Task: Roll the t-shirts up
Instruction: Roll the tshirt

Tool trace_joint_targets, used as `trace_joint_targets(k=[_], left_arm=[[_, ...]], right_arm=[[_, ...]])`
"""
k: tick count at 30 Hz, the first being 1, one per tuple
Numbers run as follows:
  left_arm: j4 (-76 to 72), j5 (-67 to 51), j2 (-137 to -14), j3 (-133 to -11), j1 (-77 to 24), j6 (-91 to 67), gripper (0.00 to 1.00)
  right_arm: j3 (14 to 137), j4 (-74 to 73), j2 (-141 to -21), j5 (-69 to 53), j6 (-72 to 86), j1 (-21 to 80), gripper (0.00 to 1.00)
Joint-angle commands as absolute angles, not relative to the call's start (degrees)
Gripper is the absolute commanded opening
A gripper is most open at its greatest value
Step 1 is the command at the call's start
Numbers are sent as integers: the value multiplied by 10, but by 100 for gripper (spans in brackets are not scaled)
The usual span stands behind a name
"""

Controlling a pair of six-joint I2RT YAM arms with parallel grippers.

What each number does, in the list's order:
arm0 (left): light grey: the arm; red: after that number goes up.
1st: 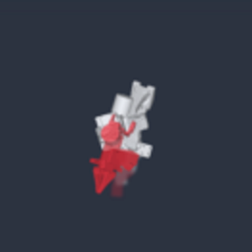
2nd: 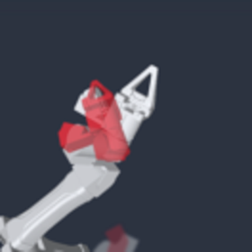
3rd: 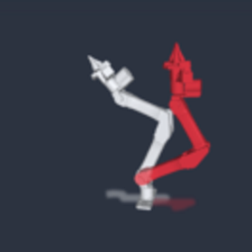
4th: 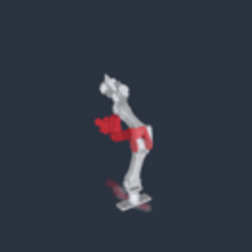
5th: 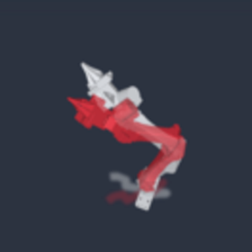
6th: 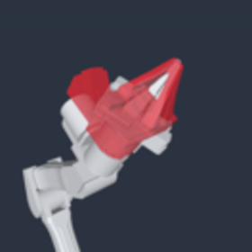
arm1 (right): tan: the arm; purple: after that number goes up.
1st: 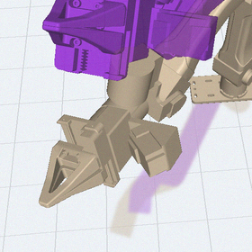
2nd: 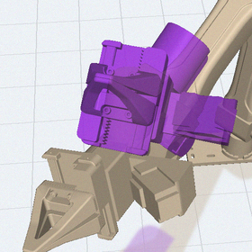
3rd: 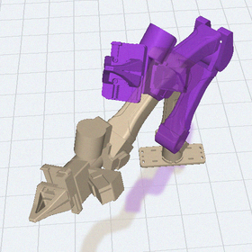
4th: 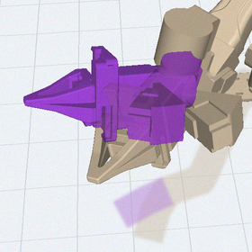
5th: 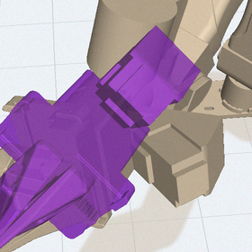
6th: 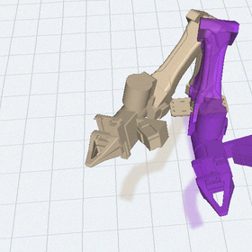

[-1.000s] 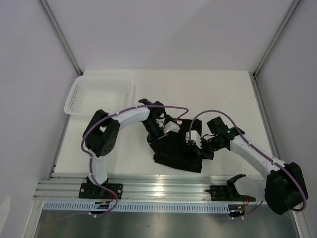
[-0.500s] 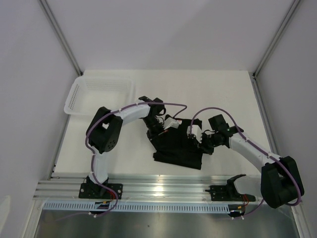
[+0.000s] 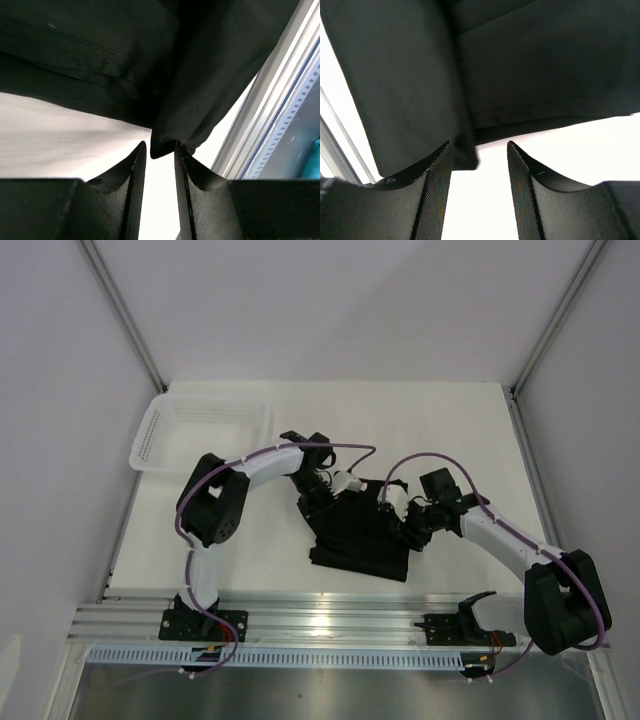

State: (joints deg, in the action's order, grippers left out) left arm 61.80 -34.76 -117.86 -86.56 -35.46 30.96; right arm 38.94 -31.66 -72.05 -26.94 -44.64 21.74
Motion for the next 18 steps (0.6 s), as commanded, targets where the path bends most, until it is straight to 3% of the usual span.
trace_joint_targets(k=[1,8,12,14,18], left_arm=[[613,-367,-1152,-900,-342,288,33],[593,-345,-1080,-906,-316,252,30],[574,-381,-1035,-847,-336,249,20],[567,-393,-1034,-809,-351,250,20],[529,-407,-1058,-779,-387,238,26]], right_arm=[[447,-310,-735,-251,-423,215,51],[525,-335,-719,-193,-362,216,50],[515,-349,-685,-262,-301,217,6],[464,-340,-662,-310,-303,228,0],[383,-301,-633,-369,-377,246,0]])
